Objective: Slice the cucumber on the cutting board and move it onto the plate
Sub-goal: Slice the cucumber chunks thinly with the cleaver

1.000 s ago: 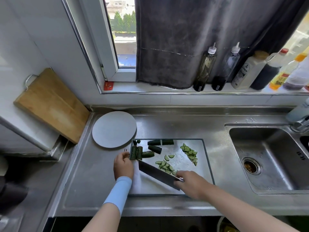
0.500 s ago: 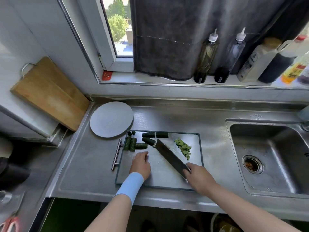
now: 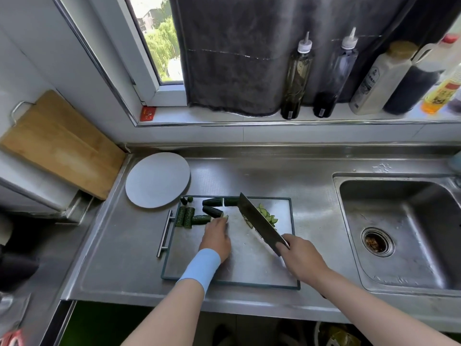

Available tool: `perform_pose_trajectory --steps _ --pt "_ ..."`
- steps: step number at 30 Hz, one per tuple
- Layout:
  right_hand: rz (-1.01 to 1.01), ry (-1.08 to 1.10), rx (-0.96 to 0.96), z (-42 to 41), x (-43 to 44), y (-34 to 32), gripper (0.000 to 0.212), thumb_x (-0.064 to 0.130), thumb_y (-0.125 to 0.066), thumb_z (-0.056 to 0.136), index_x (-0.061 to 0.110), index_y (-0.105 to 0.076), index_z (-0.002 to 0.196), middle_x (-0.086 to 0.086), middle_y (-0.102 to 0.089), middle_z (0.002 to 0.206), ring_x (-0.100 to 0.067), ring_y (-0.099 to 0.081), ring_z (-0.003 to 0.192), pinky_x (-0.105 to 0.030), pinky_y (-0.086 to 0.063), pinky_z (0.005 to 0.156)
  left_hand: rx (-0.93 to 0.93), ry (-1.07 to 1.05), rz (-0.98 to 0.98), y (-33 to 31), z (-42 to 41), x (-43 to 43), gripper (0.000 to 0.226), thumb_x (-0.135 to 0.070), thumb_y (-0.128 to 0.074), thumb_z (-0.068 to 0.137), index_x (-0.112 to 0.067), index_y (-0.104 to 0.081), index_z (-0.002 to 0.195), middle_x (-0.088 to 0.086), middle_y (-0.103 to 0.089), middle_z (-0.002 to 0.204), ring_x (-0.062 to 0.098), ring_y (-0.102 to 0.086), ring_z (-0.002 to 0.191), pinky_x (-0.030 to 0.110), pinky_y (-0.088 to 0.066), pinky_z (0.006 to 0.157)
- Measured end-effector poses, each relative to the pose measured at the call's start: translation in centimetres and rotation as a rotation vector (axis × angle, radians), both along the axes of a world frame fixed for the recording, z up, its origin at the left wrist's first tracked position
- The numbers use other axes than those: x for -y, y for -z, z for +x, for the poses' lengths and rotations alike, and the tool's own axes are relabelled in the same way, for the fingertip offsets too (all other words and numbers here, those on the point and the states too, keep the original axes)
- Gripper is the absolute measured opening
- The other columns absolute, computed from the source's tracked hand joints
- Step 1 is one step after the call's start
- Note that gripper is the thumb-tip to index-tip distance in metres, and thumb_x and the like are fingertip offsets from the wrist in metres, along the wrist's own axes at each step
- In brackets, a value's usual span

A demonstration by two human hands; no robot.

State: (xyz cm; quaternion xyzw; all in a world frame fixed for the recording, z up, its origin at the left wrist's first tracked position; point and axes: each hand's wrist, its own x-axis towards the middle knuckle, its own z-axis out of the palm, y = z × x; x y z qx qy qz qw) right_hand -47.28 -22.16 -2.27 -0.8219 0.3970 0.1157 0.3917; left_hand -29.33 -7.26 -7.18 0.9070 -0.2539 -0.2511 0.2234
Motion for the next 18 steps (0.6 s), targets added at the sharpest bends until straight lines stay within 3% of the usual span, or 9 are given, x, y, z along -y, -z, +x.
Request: perform_pose_trajectory --steps 2,9,13,15,18 --pt "0.019 0.021 0.038 0.3 0.2 -0.4 0.023 0.033 -0.047 0.099 0.026 -0.061 0.083 0.002 -0.064 0.076 -0.019 -0.059 0.073 -0.034 -0.044 0.061 -0.012 -0.009 -0.012 0.1 -0.5 0.8 0.051 -0.01 -0.041 0.098 -0.02 -0.035 0.147 -0.001 -0.03 0.153 0.019 -0.022 0.141 0.032 -0.022 0.114" --pt "0.01 0.073 0.079 1.4 1.8 -1.2 0.025 0.032 -0.048 0.1 0.024 -0.063 0.082 0.001 -0.064 0.071 -0.019 -0.059 0.066 -0.033 -0.043 0.059 -0.101 0.029 -0.166 -0.2 -1.7 2.9 0.045 -0.006 -0.042 0.095 -0.023 -0.051 0.136 -0.005 -0.051 0.136 0.014 -0.048 0.123 0.018 -0.032 0.102" --pt "0.001 0.107 0.082 1.9 2.6 -1.3 0.025 0.033 -0.049 0.1 0.023 -0.063 0.082 0.001 -0.063 0.069 -0.02 -0.059 0.064 -0.033 -0.044 0.059 0.116 -0.028 -0.257 -1.0 1.2 3.9 0.033 -0.001 -0.048 0.091 -0.014 -0.064 0.117 0.002 -0.057 0.12 0.018 -0.051 0.114 0.015 -0.032 0.092" --pt "-0.004 0.11 0.082 2.2 2.8 -1.3 0.026 0.034 -0.049 0.1 0.023 -0.063 0.081 0.001 -0.063 0.069 -0.02 -0.059 0.063 -0.033 -0.044 0.058 0.236 0.056 -0.218 -1.2 3.2 5.0 0.038 0.002 -0.052 0.088 -0.01 -0.062 0.122 0.008 -0.056 0.126 0.023 -0.046 0.121 0.019 -0.031 0.097" --pt "-0.007 0.118 0.082 2.6 3.0 -1.3 0.025 0.034 -0.05 0.101 0.025 -0.063 0.081 0.002 -0.063 0.069 -0.02 -0.059 0.065 -0.032 -0.044 0.059 0.346 0.257 0.027 -0.9 5.4 6.5 0.049 -0.005 -0.051 0.09 -0.019 -0.05 0.137 0.005 -0.05 0.141 0.025 -0.038 0.132 0.033 -0.029 0.108"
